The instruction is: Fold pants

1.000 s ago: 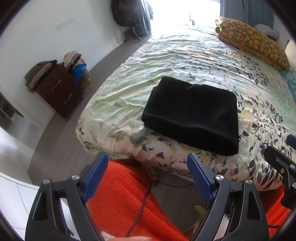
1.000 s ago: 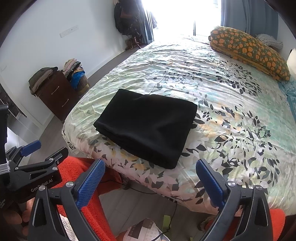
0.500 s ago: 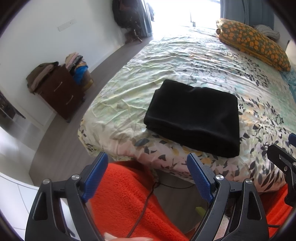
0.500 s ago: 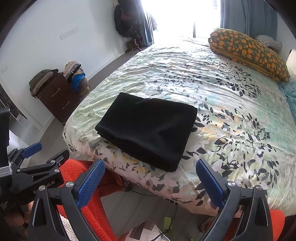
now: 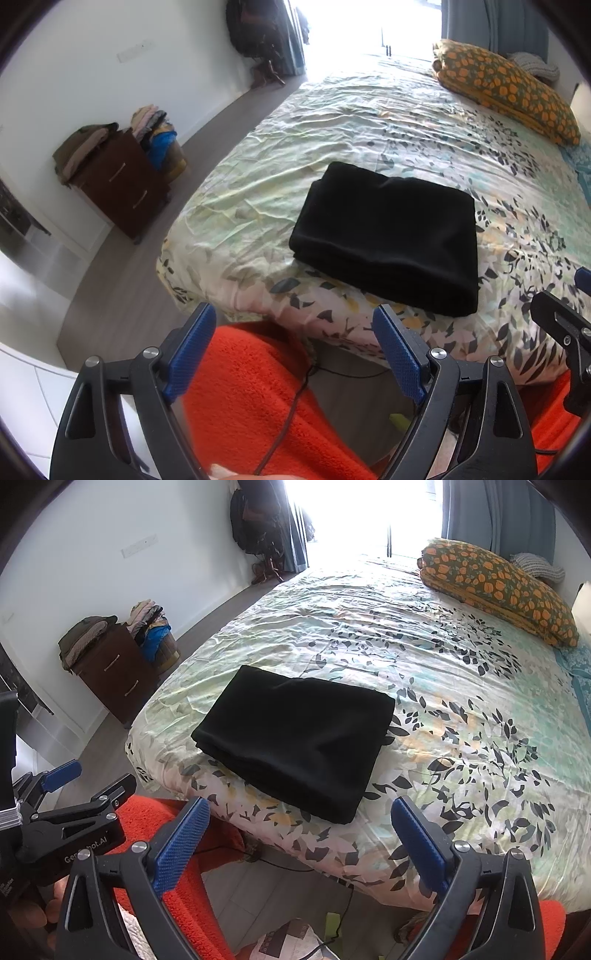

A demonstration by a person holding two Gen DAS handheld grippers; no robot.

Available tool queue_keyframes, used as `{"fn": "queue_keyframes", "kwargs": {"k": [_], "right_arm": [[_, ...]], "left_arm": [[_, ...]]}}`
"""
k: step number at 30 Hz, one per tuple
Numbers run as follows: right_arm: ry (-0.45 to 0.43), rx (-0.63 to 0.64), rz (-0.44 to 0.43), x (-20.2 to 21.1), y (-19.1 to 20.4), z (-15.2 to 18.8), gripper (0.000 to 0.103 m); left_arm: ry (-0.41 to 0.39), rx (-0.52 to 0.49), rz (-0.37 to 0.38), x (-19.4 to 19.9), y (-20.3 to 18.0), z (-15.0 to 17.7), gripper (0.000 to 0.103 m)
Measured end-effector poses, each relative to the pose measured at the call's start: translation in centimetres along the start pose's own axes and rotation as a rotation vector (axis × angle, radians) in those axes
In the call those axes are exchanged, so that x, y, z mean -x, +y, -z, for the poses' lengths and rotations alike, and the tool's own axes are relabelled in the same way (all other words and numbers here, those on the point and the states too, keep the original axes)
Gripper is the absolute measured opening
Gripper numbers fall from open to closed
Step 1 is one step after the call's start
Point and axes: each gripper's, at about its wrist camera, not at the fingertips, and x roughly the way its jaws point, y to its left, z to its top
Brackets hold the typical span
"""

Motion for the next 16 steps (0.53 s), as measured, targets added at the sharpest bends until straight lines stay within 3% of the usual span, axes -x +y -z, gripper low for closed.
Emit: {"fn": "queue_keyframes", "kwargs": {"k": [16], "right_arm": [[0.006, -0.003, 0.004, -0.44, -0.1, -0.07, 0.098]], "left_arm": [[-0.008, -0.013, 0.022, -0.18, -0.56, 0.16, 0.089]]}}
